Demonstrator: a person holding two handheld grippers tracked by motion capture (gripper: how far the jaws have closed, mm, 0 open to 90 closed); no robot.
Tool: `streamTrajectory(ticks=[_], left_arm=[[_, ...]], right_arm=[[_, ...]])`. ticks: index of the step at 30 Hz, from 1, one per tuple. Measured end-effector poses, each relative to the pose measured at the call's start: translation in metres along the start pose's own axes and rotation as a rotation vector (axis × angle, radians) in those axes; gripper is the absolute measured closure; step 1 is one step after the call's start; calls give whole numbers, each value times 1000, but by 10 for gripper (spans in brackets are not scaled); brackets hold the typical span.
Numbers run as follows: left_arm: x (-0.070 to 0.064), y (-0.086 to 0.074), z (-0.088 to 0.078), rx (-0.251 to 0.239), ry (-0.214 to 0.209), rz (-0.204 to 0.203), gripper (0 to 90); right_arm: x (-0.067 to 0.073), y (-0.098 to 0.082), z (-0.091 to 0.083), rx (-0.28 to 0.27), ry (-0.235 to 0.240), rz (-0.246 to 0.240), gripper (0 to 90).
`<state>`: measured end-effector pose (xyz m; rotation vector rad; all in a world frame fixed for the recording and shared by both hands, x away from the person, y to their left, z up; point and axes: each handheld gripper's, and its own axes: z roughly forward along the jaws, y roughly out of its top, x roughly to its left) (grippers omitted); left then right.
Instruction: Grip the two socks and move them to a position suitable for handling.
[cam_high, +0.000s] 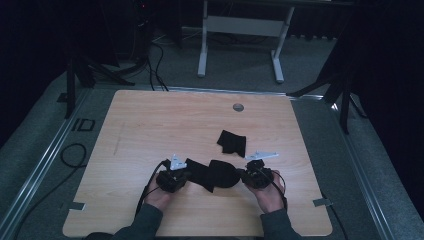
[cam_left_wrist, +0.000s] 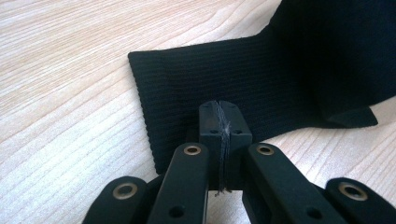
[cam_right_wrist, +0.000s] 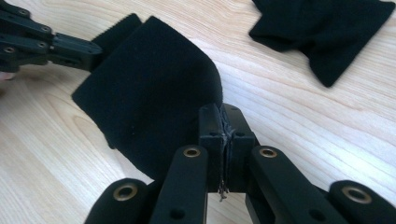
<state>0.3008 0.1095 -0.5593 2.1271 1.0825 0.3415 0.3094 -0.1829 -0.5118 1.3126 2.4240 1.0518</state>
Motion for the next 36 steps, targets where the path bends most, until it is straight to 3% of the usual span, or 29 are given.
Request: streamTrajectory(ticks=[15,19,22,28,33,36], left_arm=[[8,-6,-10,22,4,0,888],[12,-7,-13,30,36,5,873],[21,-7,-15,32,75,-17,864],[22,-8,-16,36,85,-14,859],[21,-8,-17,32,77,-14,843],[22,-7,-20,-12,25,-26,757]], right_arm=[[-15,-16,-5,44,-33,22,881],[-17,-22,-5,62,-32,23,881],[-18,-27,-3,84,-31,20,881],[-23,-30,2,94,-29,34,881],[-30,-30,7,95,-33,51,831],[-30,-28,5,78,-37,56,738]])
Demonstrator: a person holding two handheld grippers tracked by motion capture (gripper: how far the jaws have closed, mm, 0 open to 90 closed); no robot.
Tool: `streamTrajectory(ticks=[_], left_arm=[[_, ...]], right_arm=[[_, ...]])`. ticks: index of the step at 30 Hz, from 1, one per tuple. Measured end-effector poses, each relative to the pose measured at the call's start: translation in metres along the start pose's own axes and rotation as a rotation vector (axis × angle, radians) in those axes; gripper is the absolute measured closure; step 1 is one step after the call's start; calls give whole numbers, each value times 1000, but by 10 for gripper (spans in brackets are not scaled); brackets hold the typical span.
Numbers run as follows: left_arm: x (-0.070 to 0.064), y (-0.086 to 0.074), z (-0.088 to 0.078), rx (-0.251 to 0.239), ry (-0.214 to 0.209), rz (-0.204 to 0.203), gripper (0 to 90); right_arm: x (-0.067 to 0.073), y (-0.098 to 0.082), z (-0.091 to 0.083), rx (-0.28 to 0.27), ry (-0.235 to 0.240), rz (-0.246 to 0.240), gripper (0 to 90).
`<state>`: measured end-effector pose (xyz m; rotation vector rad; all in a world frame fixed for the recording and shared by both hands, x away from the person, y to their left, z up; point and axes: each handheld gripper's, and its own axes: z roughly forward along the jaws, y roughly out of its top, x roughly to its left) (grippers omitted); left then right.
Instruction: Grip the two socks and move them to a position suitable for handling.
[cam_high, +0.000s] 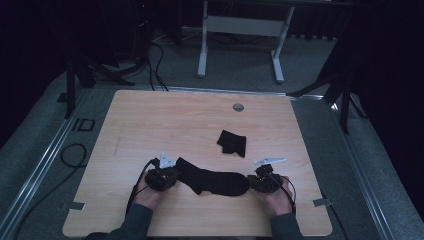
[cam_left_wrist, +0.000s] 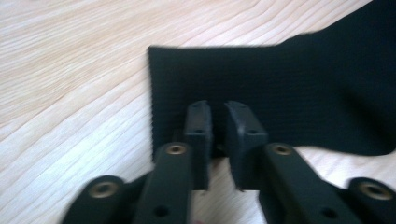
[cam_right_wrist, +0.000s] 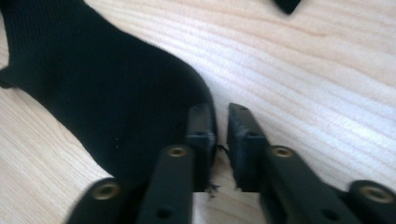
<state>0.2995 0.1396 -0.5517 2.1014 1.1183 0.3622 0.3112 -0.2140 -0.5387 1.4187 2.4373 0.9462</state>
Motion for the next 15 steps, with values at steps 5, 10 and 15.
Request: streamTrajectory(ticks=[5,10,15], left_arm=[[0,2,-4,-38,-42,2,660],[2,2,-5,-47,-41,-20,618],[3,3,-5,-49,-31,-32,613]], right_arm=[[0,8,-7,-51,2,-3,658],[4,12,-5,-51,8,-16,632],[5,14,-1,-40,11,-22,629]])
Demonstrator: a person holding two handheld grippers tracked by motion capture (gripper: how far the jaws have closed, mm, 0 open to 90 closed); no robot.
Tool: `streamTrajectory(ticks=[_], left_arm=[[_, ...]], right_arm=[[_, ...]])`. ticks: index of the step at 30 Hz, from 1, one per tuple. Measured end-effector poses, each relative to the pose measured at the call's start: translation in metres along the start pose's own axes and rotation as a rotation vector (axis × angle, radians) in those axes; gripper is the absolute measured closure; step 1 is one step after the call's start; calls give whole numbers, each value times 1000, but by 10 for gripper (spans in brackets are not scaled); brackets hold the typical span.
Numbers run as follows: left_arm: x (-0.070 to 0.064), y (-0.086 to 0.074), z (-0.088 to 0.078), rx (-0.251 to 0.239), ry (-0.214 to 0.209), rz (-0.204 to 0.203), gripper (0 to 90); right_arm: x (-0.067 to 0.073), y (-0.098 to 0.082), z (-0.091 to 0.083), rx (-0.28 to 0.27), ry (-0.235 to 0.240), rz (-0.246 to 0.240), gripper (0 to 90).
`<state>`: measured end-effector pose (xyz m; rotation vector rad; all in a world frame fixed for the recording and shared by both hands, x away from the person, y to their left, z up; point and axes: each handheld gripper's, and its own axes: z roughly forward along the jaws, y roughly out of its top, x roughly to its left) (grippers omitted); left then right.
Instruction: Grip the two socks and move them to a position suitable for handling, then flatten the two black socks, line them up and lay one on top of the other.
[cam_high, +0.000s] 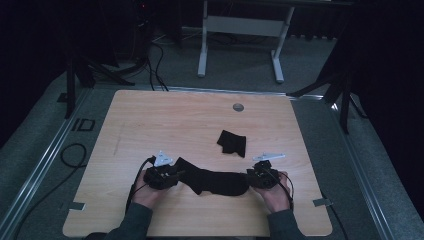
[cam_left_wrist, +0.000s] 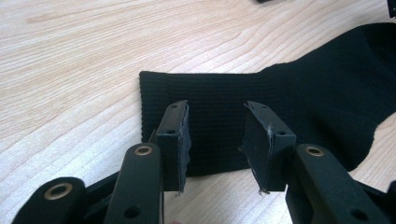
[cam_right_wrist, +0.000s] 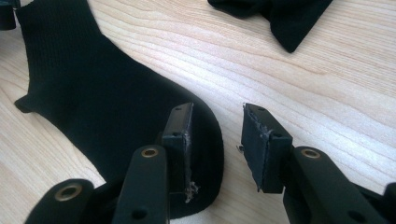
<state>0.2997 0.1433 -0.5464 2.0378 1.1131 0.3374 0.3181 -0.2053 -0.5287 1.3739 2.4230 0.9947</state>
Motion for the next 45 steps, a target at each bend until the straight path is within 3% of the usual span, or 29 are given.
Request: streamTrajectory(ticks=[14,18,24,37,45], left_arm=[[-1,0,1,4,15,7,600],[-3,0,3,8,16,14,599],[-3,0,3,12,19,11,600],[-3,0,4,17,26,10,600],[-3,0,4,15,30,11,600]], right_arm=[[-1,21,12,1,-18,-41,633],[-2,30,17,8,-18,-53,703],[-3,48,28,19,-57,-84,728],[-21,96,56,33,-146,-22,707],[-25,108,80,93,-174,-1,681]])
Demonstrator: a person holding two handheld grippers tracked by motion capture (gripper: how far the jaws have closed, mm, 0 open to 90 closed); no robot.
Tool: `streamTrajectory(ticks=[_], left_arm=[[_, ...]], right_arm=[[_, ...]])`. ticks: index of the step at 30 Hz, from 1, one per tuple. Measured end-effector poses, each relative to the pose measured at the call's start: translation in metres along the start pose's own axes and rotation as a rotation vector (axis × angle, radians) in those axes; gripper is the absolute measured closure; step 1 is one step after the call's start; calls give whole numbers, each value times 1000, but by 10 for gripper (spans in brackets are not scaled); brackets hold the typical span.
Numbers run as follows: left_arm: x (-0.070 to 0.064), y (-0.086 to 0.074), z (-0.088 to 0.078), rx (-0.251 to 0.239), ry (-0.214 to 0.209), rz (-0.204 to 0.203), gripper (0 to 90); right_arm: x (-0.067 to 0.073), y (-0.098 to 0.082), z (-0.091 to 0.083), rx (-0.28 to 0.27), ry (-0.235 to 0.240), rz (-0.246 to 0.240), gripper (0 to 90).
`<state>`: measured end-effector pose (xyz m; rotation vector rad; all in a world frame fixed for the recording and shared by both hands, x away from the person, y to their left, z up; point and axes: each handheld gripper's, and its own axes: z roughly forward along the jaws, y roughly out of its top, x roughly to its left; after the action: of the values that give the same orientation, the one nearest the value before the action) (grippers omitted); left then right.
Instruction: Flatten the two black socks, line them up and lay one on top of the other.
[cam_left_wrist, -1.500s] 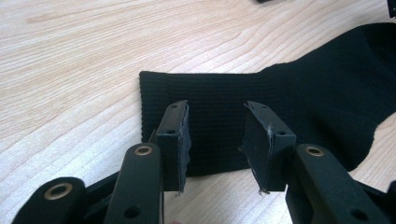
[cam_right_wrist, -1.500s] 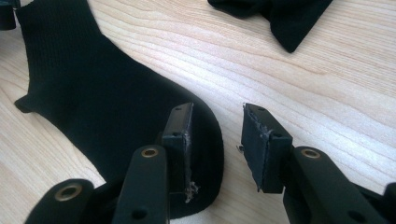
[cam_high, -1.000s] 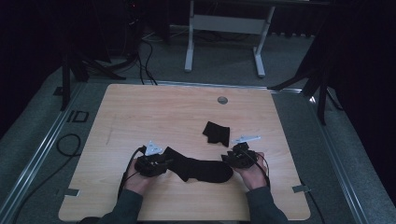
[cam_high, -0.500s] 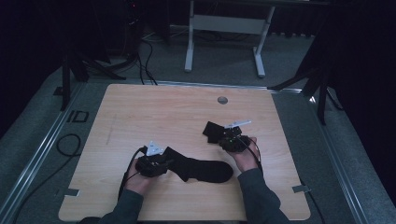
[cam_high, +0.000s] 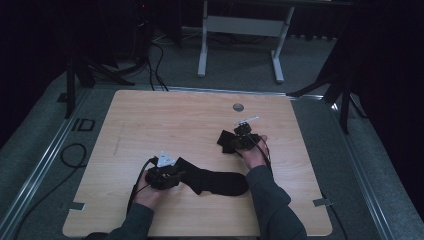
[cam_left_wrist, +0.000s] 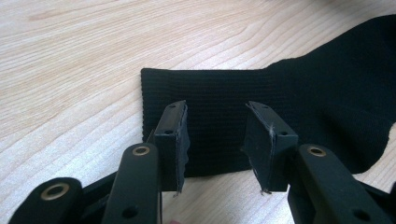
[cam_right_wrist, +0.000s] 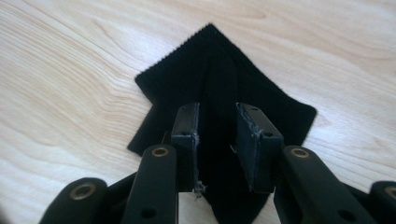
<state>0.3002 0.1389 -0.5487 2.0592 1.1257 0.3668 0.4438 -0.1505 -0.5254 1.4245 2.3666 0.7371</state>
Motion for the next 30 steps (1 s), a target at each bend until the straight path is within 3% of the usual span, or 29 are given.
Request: streamTrajectory(ticks=[2,6,10,13,15,18,30], left_arm=[[1,0,0,-1,2,-1,600],[1,0,1,0,3,-2,600],[-1,0,2,2,3,0,600],[-1,0,2,2,4,1,600],[0,0,2,2,5,-1,600],[2,0,1,0,8,-13,600],[2,0,2,3,5,-11,600]], right_arm=[[1,1,6,20,-4,0,687],[8,2,13,43,27,-24,791],[19,3,12,59,50,-88,851],[29,2,12,61,89,-79,858],[36,1,11,65,123,-35,862],[46,0,6,47,191,-12,862],[59,10,-26,-21,211,-77,864]])
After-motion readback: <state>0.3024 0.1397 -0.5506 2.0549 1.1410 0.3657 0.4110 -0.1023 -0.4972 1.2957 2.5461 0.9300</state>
